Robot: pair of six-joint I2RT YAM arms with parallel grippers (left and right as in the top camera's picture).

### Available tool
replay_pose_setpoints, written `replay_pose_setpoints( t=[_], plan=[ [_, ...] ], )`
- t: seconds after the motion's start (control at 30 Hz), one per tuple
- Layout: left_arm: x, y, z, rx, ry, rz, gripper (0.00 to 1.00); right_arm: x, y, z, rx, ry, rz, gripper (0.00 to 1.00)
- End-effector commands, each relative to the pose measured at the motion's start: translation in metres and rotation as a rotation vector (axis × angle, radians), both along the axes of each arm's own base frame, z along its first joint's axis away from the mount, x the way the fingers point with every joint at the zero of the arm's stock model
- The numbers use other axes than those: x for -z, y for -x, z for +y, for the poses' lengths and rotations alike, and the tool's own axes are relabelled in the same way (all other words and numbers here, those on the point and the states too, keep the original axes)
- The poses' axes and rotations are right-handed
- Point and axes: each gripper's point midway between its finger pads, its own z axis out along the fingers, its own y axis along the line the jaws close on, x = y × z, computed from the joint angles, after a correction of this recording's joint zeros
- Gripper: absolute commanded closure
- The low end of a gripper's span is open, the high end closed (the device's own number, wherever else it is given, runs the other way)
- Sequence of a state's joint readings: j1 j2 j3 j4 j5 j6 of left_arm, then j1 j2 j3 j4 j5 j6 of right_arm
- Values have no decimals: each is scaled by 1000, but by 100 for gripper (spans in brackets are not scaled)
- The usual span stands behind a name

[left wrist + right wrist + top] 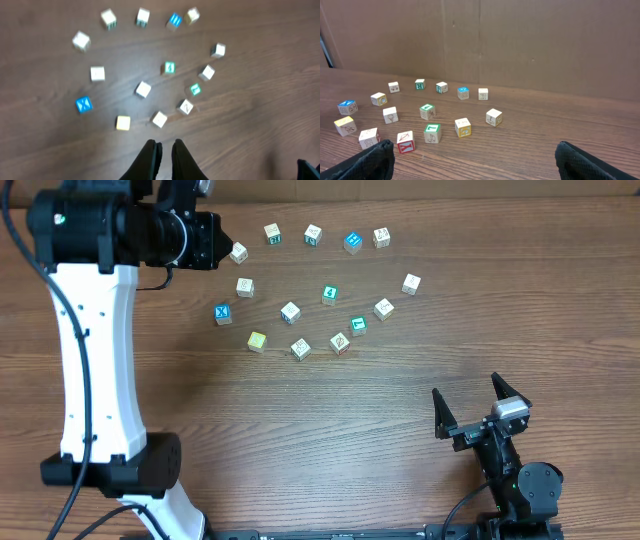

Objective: Form a horizontal line
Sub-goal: 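Reach the left gripper forward to the yellow S block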

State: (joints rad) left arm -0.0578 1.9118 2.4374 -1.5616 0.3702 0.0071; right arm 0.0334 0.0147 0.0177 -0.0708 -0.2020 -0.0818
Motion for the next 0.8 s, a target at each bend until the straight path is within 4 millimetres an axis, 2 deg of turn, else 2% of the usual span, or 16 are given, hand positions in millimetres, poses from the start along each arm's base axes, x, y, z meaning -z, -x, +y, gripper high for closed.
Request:
replay_pose_setpoints(
  t=[0.0, 0.03, 0.13, 0.17, 0.3, 0.33, 0.47, 0.63, 0.77],
  plan=[
    [24, -6, 5, -36, -32, 83, 56, 1, 0, -2, 11, -2, -6, 0],
    [34, -6, 8, -54, -50, 125, 33, 1, 0, -2, 11, -2, -6, 0],
    [67, -2, 17, -74, -111, 253, 11, 1, 0, -2, 11, -2, -6, 0],
    [77, -5, 19, -79, -129, 276, 8, 1, 0, -2, 11, -2, -6, 0],
    [122, -5, 15, -64, -158, 410, 4, 1, 0, -2, 12, -2, -6, 0],
    [138, -3, 17, -64, -191, 457, 3, 1, 0, -2, 11, -2, -6, 0],
    [179, 7, 31, -96, -316, 584, 0, 1, 0, -2, 11, -2, -6, 0],
    [220, 19, 32, -103, -369, 681, 0, 1, 0, -2, 11, -2, -6, 0],
    [248, 20, 25, -84, -377, 687, 8, 1, 0, -2, 11, -2, -6, 0]
  ],
)
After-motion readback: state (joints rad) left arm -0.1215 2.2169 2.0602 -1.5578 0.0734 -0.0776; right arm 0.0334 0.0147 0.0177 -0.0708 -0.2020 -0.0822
